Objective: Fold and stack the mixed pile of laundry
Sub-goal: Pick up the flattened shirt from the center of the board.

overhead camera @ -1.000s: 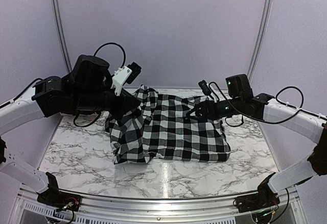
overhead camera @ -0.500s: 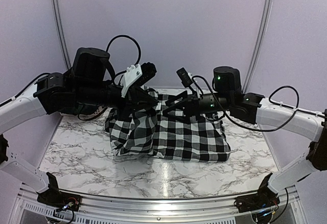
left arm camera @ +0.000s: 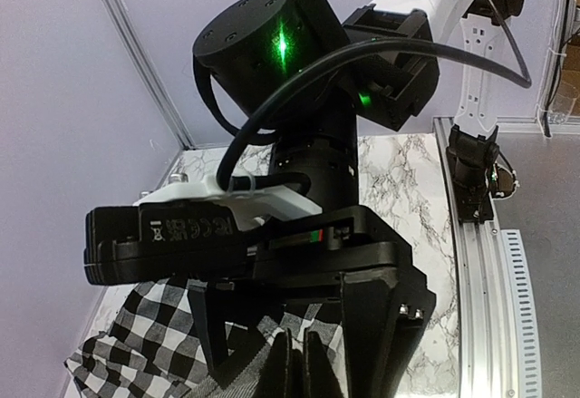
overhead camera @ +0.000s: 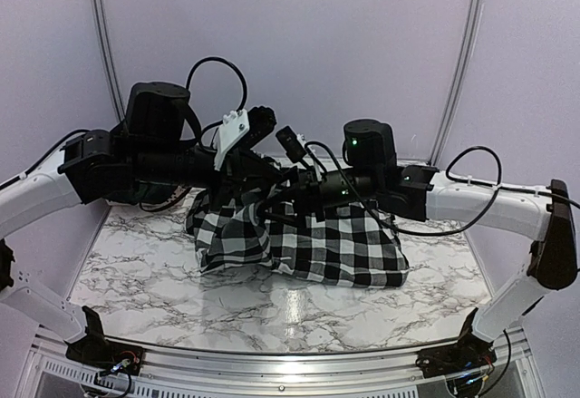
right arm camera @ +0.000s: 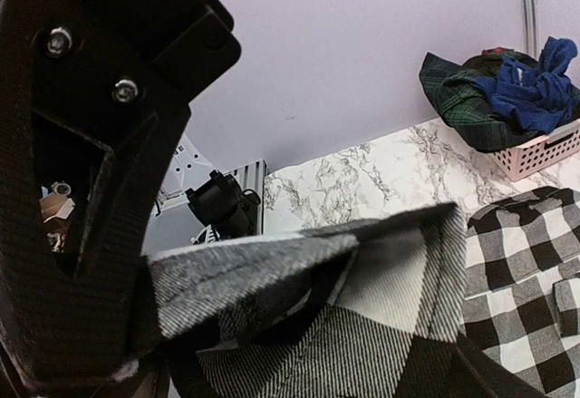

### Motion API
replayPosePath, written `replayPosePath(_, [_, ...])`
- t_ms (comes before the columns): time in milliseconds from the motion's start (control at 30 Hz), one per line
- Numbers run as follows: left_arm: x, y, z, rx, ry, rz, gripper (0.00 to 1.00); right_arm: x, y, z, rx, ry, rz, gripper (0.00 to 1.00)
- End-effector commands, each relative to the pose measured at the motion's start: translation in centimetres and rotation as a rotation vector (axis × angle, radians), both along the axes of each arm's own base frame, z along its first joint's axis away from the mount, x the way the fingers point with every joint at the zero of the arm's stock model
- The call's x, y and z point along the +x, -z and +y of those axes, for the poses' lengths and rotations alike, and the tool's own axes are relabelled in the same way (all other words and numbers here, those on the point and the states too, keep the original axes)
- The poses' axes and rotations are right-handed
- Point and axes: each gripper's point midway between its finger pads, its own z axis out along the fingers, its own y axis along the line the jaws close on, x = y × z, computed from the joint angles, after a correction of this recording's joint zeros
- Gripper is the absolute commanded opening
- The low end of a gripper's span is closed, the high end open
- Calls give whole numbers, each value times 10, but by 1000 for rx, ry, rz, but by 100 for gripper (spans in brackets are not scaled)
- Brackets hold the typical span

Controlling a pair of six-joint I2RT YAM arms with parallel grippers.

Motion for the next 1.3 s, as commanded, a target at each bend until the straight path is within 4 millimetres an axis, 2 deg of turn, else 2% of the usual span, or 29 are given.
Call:
replayPosePath(0, [9, -18, 7, -71, -32, -41, 0, -14, -25, 9, 60, -50, -49, 87])
replayPosePath(167, [14, -18, 10, -84, -35, -37, 0, -23, -24, -2, 62, -52, -54, 96])
replayPosePath(333, [16, -17, 11, -81, -27, -48, 0, -29, -13, -15, 32, -31, -42, 98])
replayPosePath(400, [13, -17, 6, -89, -3, -27, 0, -21, -11, -14, 26, 10, -36, 95])
replayPosePath(500, [7, -18, -1, -111, 37, 5, 0, -3, -6, -2, 4, 63, 2, 90])
replayPosePath(567, [8, -19, -3, -117, 40, 15, 0, 4, -6, 10, -5, 62, 28, 78])
replayPosePath(600, [8, -18, -4, -118, 42, 18, 0, 8, -4, 14, -11, 72, 44, 69])
replayPosePath(667, [9, -20, -4, -123, 31, 23, 0, 8, -6, 18, 4, 55, 52, 43])
replayPosePath(733, [24, -27, 4, -154, -67, 46, 0, 7, -10, 17, 21, 52, 41, 14])
replayPosePath(767, [39, -34, 15, -191, -159, 62, 7, 8, -12, 13, 32, 56, 34, 4])
replayPosePath(800, [51, -40, 27, -245, -223, 96, 25, 10, -13, 9, 41, 66, 32, 0])
replayPosePath(833, [63, -45, 46, -305, -305, 123, 54, 12, -17, 4, 59, 77, 33, 0])
replayPosePath(867, [73, -50, 66, -380, -377, 158, 70, 15, -18, -1, 73, 87, 35, 0])
replayPosePath(900, [78, -49, 87, -434, -443, 182, 79, 19, -20, -5, 83, 100, 34, 0])
replayPosePath(967, [85, -35, 123, -484, -573, 217, 98, 28, -24, -14, 89, 141, 19, 0])
replayPosePath(1033, [89, -9, 151, -485, -693, 276, 99, 37, -30, -24, 108, 188, 7, 0])
replayPosePath(1100, [89, 35, 171, -450, -784, 348, 99, 45, -35, -33, 134, 218, 10, 0])
replayPosePath(1167, [83, 70, 177, -414, -795, 408, 99, 54, -34, -38, 136, 239, 15, 0])
replayPosePath(1267, [70, 116, 173, -335, -763, 477, 99, 64, -33, -42, 133, 251, 18, 0])
